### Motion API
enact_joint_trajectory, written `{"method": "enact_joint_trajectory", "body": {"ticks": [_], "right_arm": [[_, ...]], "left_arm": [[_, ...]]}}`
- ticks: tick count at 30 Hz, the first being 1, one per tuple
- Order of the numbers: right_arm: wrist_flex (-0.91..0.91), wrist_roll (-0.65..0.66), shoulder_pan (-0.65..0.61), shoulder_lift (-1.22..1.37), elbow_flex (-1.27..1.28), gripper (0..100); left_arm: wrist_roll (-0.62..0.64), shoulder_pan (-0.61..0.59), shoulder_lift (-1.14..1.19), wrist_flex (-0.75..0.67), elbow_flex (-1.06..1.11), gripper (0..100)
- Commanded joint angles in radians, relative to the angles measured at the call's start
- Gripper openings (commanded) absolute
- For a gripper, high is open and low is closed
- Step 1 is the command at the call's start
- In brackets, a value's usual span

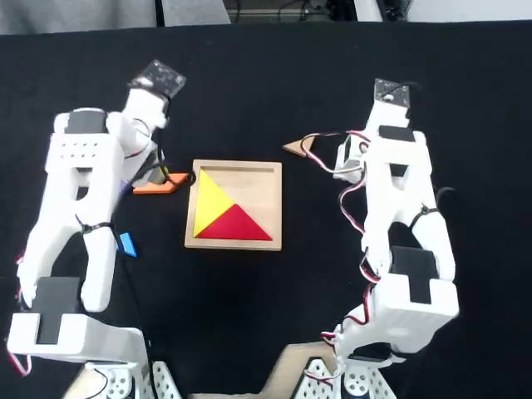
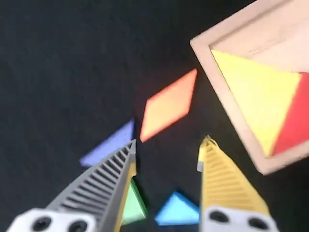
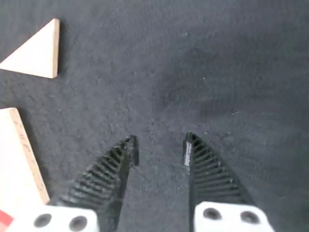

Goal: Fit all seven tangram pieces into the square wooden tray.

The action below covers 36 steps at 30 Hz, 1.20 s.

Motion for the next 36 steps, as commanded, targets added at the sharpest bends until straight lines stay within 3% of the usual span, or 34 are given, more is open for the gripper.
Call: {"method": "enact_joint_trajectory", "body": {"ticks": [1, 3, 6, 8, 16, 23, 28, 36], "right_arm": [[-0.040, 0.008, -0.012, -0.062, 0.004, 16.5], [-0.057, 0.008, -0.012, -0.062, 0.013, 16.5], [-0.072, 0.008, -0.014, -0.062, 0.018, 16.5], [-0.077, 0.008, -0.014, -0.061, 0.018, 16.5], [-0.077, 0.008, -0.018, -0.061, 0.019, 16.5], [-0.077, 0.008, -0.018, -0.061, 0.019, 16.5], [-0.077, 0.008, -0.018, -0.061, 0.019, 16.5], [-0.077, 0.008, -0.018, -0.061, 0.019, 16.5]], "left_arm": [[-0.101, -0.010, -0.041, -0.275, 0.114, 22], [-0.206, -0.008, -0.041, -0.350, 0.186, 22], [-0.483, -0.004, -0.041, -0.308, 0.214, 22], [-0.552, -0.004, -0.040, -0.281, 0.194, 22], [-0.542, 0.031, 0.216, -0.265, -0.030, 22], [-0.275, 0.005, 0.336, -0.183, -0.325, 22], [-0.273, -0.024, 0.453, -0.331, -0.341, 21], [-0.287, -0.101, 0.543, -0.327, -0.340, 21]]}}
